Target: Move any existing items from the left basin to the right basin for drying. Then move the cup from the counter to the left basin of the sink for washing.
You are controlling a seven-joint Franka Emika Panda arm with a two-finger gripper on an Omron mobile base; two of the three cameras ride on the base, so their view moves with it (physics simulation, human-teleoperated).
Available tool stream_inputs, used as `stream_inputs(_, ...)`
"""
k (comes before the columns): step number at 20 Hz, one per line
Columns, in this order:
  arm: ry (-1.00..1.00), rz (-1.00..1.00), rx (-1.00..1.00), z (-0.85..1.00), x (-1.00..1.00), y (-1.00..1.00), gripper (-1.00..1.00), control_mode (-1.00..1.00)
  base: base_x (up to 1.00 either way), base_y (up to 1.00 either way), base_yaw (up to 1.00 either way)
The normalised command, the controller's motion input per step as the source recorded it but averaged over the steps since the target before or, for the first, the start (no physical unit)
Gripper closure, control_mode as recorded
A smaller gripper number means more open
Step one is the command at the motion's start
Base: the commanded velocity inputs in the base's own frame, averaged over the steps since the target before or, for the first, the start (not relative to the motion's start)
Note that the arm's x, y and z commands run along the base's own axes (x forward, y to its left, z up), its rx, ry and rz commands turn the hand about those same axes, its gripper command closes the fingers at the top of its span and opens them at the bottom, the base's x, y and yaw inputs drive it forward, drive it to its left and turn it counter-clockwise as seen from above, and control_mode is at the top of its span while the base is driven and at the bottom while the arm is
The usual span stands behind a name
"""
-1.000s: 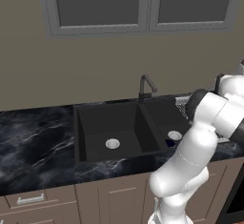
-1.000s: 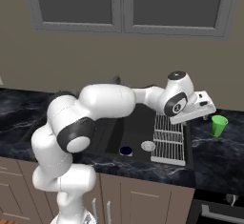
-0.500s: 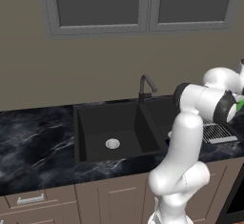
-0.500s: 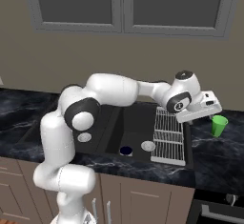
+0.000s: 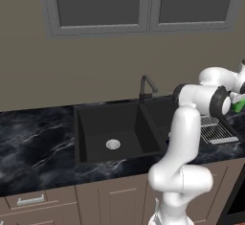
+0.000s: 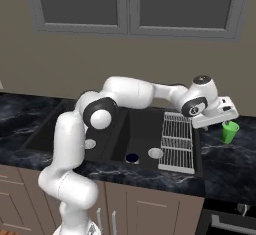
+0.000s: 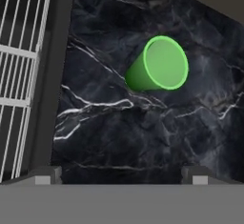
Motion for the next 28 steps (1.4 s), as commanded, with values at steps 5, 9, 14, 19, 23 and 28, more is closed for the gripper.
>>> stream_inputs(5, 0.0, 0.0, 0.0, -0.25, 0.24, -0.12, -1.0, -1.0, 0.0, 0.0, 0.0)
stream_inputs(9, 0.0, 0.0, 0.0, -0.37, 0.16, -0.01, -1.0, -1.0, 0.0, 0.0, 0.0)
stream_inputs(14, 0.0, 0.0, 0.0, -0.39, 0.12, 0.0, -1.0, -1.0, 0.0, 0.0, 0.0)
stream_inputs(19, 0.0, 0.0, 0.0, -0.17, 0.19, -0.08, -1.0, -1.0, 0.0, 0.0, 0.0)
stream_inputs(23, -0.01, 0.0, 0.0, 0.0, 0.09, -0.11, -1.0, -1.0, 0.0, 0.0, 0.0)
stream_inputs(28, -0.01, 0.0, -0.01, 0.0, 0.07, -0.05, -1.0, -1.0, 0.0, 0.0, 0.0)
